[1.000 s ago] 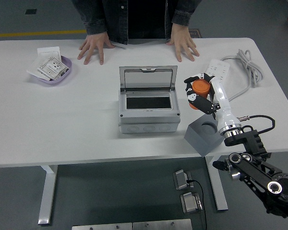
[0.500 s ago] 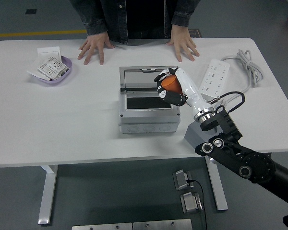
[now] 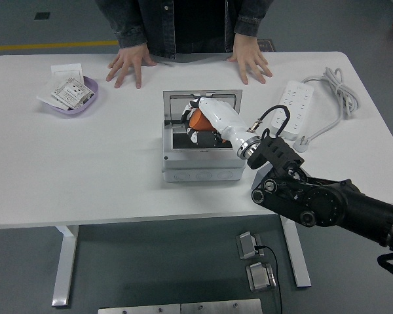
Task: Pick up the cylinder from the cube,place it in the box,flap close box
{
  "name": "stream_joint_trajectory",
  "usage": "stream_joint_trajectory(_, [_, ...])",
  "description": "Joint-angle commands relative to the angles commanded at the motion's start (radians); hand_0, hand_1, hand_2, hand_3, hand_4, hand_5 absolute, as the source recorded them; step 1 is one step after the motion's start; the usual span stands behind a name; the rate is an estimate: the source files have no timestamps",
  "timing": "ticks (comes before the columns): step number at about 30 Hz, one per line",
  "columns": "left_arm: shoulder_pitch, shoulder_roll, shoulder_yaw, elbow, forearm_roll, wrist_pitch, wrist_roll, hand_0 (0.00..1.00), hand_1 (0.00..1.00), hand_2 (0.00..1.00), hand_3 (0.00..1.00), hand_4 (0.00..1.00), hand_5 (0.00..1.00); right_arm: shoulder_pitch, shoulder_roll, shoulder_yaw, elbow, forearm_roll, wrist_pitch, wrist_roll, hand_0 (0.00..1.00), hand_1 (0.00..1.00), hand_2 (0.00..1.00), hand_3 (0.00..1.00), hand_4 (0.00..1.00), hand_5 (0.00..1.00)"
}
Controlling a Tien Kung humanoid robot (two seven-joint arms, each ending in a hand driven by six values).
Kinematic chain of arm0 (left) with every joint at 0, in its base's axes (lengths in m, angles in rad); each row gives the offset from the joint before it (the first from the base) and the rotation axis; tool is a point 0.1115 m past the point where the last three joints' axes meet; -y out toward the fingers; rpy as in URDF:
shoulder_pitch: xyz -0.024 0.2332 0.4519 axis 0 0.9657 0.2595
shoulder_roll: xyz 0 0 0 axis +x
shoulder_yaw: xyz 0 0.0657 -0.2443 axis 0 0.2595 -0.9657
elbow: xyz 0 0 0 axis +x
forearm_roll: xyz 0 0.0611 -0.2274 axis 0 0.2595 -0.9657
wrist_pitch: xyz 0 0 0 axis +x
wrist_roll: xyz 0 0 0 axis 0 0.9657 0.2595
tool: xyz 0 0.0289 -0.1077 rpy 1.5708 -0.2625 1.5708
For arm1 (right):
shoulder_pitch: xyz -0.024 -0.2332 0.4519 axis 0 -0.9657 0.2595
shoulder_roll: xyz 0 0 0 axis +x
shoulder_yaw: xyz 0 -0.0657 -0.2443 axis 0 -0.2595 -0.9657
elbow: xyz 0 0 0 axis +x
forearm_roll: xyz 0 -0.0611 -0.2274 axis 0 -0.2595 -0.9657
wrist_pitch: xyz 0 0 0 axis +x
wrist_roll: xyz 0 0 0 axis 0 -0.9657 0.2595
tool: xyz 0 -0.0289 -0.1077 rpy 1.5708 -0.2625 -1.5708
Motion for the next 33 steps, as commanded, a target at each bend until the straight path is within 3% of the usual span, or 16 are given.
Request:
stream_joint_trajectory(11, [-0.003, 0.001, 0.007, -0.001, -0.001, -0.001, 0.000, 0.618, 0.668, 0.588, 0.568, 0.628, 0.110, 0.086, 0.047, -0.188, -0.133, 0.049, 0.016, 0.005, 0.002, 0.055, 0.386, 0.286, 0.134, 0.002])
stream_joint_trajectory(17, [-0.002, 0.000, 0.012, 0.000, -0.004, -0.002, 0.000, 0.617, 0.668, 0.588, 0.567, 0.629, 0.111, 0.098, 0.050, -0.189, -0.148, 0.050, 0.024, 0.004, 0.002, 0.056, 0.388, 0.296, 0.136, 0.002])
stream_joint_trajectory(25, [-0.003, 0.000, 0.004, -0.002, 0.007, -0.002, 0.000, 0.616, 0.668, 0.588, 0.568, 0.628, 0.113, 0.106, 0.049, -0.153, -0.152, 0.036, 0.072, 0.009, 0.002, 0.063, 0.391, 0.314, 0.139, 0.002])
stream_joint_trajectory(26, [-0.003, 0.000, 0.004, -0.002, 0.007, -0.002, 0.001, 0.616, 0.668, 0.588, 0.567, 0.627, 0.113, 0.106, 0.049, -0.152, -0.152, 0.035, 0.076, 0.008, 0.002, 0.074, 0.436, 0.485, 0.404, 0.002])
stream_joint_trajectory(31, [-0.005, 0.002, 0.002, -0.002, 0.010, -0.002, 0.001, 0.616, 0.668, 0.588, 0.567, 0.627, 0.113, 0.106, 0.048, -0.144, -0.153, 0.028, 0.093, 0.005, 0.002, 0.074, 0.436, 0.485, 0.404, 0.002])
stream_joint_trajectory(32, [-0.005, 0.002, 0.001, -0.003, 0.011, -0.003, 0.001, 0.617, 0.668, 0.588, 0.566, 0.627, 0.114, 0.106, 0.048, -0.144, -0.154, 0.027, 0.095, 0.005, 0.033, 0.190, 0.505, 0.622, 0.671, 0.389])
stream_joint_trajectory(33, [-0.006, 0.002, 0.000, -0.003, 0.013, -0.003, 0.001, 0.617, 0.668, 0.588, 0.566, 0.627, 0.114, 0.107, 0.048, -0.144, -0.155, 0.026, 0.097, 0.005, 0.033, 0.190, 0.505, 0.622, 0.671, 0.389])
